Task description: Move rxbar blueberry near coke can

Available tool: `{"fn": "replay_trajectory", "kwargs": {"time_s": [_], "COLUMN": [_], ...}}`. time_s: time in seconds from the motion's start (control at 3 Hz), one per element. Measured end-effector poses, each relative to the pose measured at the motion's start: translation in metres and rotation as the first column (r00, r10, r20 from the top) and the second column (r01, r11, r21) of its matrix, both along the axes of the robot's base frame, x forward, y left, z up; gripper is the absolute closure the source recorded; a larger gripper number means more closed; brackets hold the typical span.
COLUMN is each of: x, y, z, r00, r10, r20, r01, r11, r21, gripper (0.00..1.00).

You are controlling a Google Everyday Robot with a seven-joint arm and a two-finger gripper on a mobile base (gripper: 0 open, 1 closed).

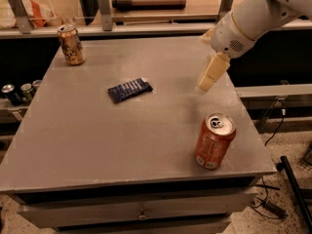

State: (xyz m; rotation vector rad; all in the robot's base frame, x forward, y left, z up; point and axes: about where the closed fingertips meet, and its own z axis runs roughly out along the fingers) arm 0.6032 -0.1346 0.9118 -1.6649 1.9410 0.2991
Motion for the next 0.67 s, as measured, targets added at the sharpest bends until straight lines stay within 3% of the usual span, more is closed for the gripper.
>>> {"fn": "replay_trajectory", "kwargs": {"time_s": [0.67], "x": [0.025], "y": [0.031], "z": [-0.022], "r00": [0.9955], "r10": [0.088], "r20": [0.035], "r01": [-0.091], "r11": [0.992], "r21": [0.09], "gripper": [0.0]}}
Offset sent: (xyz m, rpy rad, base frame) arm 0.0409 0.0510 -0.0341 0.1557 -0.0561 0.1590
